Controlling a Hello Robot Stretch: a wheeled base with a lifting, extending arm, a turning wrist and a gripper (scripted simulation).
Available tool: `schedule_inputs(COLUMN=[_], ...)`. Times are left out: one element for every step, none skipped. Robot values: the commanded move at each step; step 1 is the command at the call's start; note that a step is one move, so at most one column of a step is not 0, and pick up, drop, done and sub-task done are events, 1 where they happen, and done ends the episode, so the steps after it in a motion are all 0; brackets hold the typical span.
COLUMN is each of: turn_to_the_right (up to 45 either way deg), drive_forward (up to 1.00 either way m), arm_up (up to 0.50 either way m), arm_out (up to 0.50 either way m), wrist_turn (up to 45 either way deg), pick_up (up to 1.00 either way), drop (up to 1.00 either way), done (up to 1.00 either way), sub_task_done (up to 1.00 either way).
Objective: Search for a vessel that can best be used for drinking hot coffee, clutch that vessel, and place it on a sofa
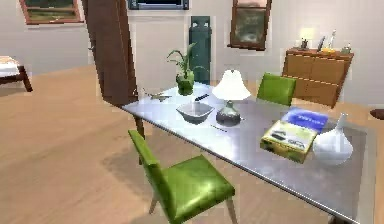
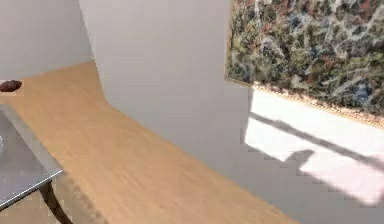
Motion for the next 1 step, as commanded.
schedule_inputs(turn_to_the_right=[-45.0], drive_forward=[0.0], arm_up=[0.0], arm_out=[0.0], wrist_turn=[0.0], pick_up=[0.0], drop=[0.0], done=[0.0], sub_task_done=[0.0])
